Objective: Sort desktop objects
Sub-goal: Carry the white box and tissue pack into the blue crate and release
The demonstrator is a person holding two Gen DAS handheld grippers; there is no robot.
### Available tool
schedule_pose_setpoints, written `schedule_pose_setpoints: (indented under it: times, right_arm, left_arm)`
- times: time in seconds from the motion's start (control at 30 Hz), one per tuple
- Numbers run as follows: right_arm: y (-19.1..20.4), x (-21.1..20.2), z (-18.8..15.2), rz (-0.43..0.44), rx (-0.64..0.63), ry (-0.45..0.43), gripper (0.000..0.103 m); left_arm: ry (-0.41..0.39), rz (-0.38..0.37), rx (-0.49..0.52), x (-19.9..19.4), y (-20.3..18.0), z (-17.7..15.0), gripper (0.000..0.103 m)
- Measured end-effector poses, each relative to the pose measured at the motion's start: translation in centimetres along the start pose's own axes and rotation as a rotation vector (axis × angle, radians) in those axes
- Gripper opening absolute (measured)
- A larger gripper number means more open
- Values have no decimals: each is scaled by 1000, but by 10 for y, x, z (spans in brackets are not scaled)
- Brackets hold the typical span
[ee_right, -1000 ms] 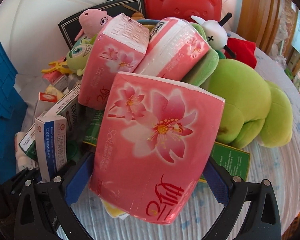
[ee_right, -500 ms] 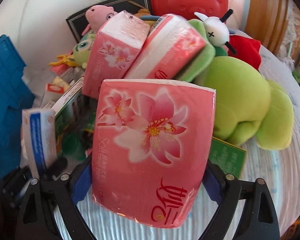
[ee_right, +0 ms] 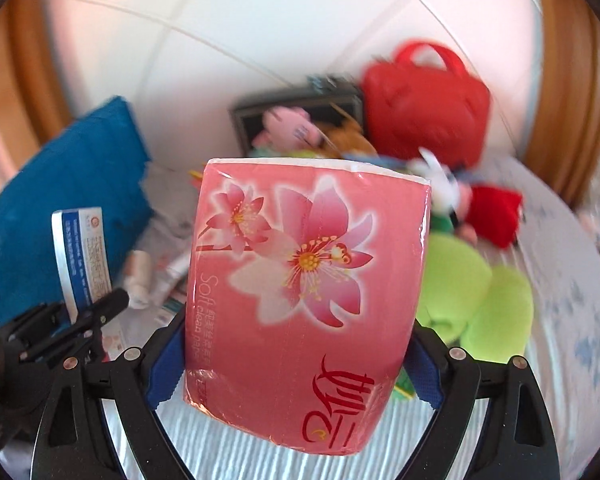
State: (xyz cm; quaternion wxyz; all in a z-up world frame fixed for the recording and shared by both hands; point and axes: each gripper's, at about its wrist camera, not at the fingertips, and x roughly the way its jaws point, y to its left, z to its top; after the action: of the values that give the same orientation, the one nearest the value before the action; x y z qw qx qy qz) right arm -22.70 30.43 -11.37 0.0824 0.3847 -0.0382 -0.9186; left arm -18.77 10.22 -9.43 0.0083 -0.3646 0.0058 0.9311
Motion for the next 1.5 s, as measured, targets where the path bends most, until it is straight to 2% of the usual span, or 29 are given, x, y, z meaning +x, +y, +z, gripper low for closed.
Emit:
schedule_pose_setpoints:
  times: [0.2, 0.4, 0.53, 0.67, 0.73, 0.8, 0.9, 1.1, 1.23, 1.33, 1.37, 1.5]
  right_arm:
    - [53, -42, 40, 131, -145, -116, 92]
    - [145, -88, 86, 267, -272, -229, 92]
    - [221, -103, 107, 350, -323, -243, 92]
    - [299, -100, 117, 400, -370, -215, 92]
    - [339, -96, 111, 422, -405, -196, 92]
    - [379, -86, 108, 425, -432, -160, 92]
    - [418, -73, 100, 400, -465, -127, 92]
    - [465, -47, 78, 304, -535, -82, 92]
    - [464, -37, 70, 239, -560, -75, 92]
    - [464, -31, 67, 226, -560, -72, 98]
    - [465, -31, 67, 218, -561, -82, 103]
    - [471, -40, 60, 185, -597, -125, 103]
  left_arm:
    - [-156, 139, -59, -83, 42, 31, 22]
    - [-259, 272, -101, -154, 111, 58, 23]
    - [-260, 310, -139, -186, 179, 67, 23]
    - [-203, 349, -168, -196, 264, 69, 22]
    - [-168, 377, -170, -192, 300, 67, 23]
    - [-135, 372, -178, -185, 331, 63, 22]
    - [-95, 341, -189, -171, 365, 55, 23]
    - [-65, 272, -191, -148, 390, 32, 23]
    - [-63, 263, -187, -143, 399, 29, 27]
    - [-67, 259, -190, -140, 402, 25, 31]
    - [-69, 258, -190, -139, 403, 25, 31]
    - [-70, 256, -194, -141, 397, 22, 34]
